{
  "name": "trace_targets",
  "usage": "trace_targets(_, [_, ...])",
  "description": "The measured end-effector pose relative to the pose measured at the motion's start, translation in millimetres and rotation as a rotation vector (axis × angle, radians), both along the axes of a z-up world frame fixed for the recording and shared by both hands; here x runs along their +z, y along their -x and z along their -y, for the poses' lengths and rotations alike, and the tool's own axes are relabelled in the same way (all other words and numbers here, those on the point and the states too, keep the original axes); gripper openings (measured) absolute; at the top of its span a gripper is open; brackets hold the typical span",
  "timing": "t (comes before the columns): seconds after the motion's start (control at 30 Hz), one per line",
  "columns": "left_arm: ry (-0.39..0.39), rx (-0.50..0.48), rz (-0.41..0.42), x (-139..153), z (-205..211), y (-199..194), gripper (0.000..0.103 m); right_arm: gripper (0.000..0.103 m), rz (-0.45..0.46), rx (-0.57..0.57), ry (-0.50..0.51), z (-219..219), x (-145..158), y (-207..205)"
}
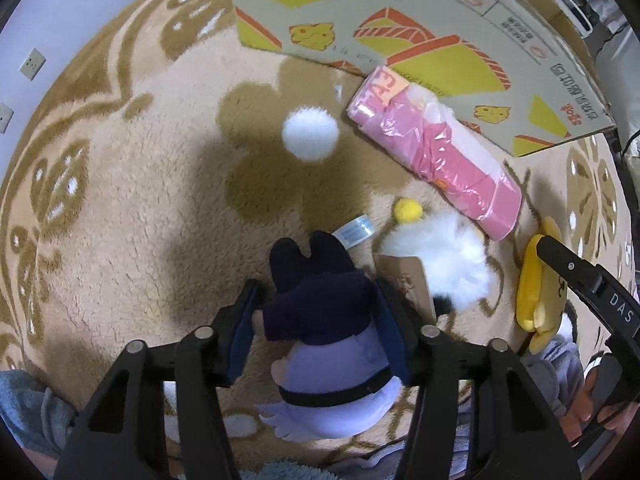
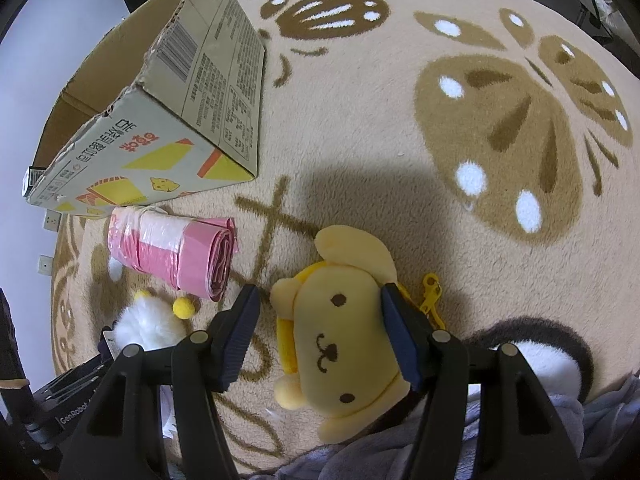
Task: Organize soft objects
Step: 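Carry both plushes over the box and open both tools to drop them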
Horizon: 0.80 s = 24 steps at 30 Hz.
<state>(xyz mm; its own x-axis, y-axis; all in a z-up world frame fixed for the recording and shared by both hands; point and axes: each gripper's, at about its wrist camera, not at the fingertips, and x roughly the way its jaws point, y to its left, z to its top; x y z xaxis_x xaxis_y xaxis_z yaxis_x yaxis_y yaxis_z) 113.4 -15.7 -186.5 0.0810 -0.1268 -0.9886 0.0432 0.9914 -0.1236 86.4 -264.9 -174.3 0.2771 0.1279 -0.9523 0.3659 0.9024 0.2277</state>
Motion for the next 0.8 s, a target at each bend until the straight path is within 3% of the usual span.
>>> trace_targets(0.1, [0.042,0.002,0.019,6,-5,2,0.040,0.039,0.027,-0.021,0.001,6,6,3])
trace_targets(0.17, [0.027,-0.002,0.047,11,-5,3,0.039,0.026,0.052,-0.038,-0.007,10,9,4])
trace_targets(0.3, [0.027,-0.022,0.092,24,1,5,0.038,0.016,0.088,-0.025,-0.021,12,16,5])
trace_targets(0.5, [0.025,-0.012,0.150,39,-8,3,0.037,0.002,0.158,0.041,-0.036,-1,29,6])
trace_targets(0.8, [-0.017,-0.013,0.252,59,-2,7,0.037,0.001,0.276,0.103,-0.004,-17,56,13])
